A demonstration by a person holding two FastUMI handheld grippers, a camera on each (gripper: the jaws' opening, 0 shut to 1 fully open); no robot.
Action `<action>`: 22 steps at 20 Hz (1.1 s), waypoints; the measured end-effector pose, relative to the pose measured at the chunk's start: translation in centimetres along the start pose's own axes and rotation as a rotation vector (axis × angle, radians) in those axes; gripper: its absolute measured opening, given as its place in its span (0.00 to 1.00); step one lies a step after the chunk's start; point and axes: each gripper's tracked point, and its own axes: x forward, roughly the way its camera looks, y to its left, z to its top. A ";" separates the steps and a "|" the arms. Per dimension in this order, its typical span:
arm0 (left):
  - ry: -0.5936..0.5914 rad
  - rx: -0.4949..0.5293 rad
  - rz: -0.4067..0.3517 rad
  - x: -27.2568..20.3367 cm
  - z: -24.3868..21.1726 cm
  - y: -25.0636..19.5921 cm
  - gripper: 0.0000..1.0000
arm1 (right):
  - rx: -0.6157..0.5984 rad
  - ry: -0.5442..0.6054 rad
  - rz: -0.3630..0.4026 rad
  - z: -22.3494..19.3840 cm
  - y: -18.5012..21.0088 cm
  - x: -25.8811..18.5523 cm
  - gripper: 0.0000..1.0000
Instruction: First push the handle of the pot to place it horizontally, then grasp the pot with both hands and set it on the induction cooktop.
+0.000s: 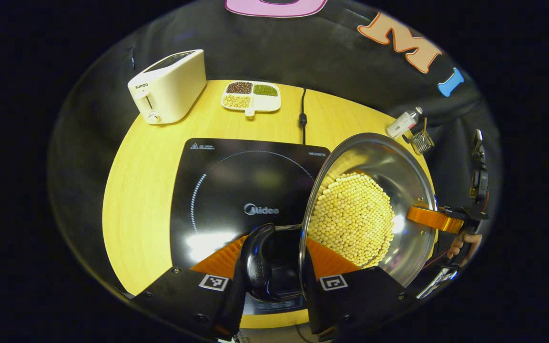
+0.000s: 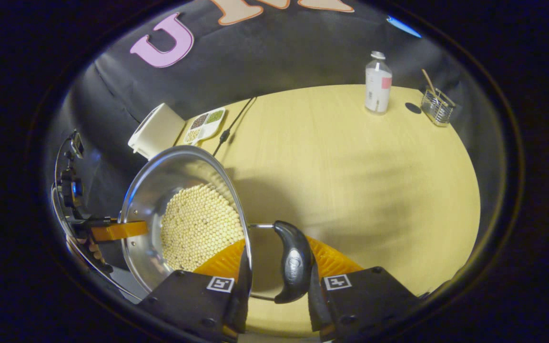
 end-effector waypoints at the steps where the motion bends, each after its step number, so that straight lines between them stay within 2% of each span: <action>1: 0.011 0.008 -0.010 0.1 -0.1 0.6 0.55 | 0.008 0.008 -0.012 -0.6 0.8 0.3 0.46; 10: 0.021 0.070 -0.064 0.6 0.7 4.5 0.55 | 0.061 0.035 -0.096 -2.2 6.9 2.9 0.46; 11: 0.004 0.075 -0.065 0.6 1.1 4.7 0.55 | 0.069 0.033 -0.094 -2.0 7.5 3.2 0.54; 13: -0.005 0.086 -0.066 1.0 1.4 5.3 0.54 | 0.068 0.036 -0.100 -1.6 8.3 3.9 0.54; 15: -0.023 0.100 -0.064 1.2 1.8 5.8 0.54 | 0.078 0.034 -0.102 -1.2 8.9 4.2 0.53; 16: -0.030 0.108 -0.057 1.0 1.9 6.1 0.55 | 0.084 0.033 -0.105 -1.0 9.2 4.4 0.47; 18: -0.046 0.127 -0.037 1.1 2.2 6.9 0.57 | 0.090 0.034 -0.107 -1.1 9.7 4.7 0.46; 21: -0.068 0.125 -0.025 0.9 2.4 7.4 0.60 | 0.084 0.008 -0.113 -0.8 10.1 5.0 0.48; 22: -0.080 0.121 -0.024 0.9 2.6 7.4 0.62 | 0.076 0.002 -0.115 -0.9 10.2 5.6 0.59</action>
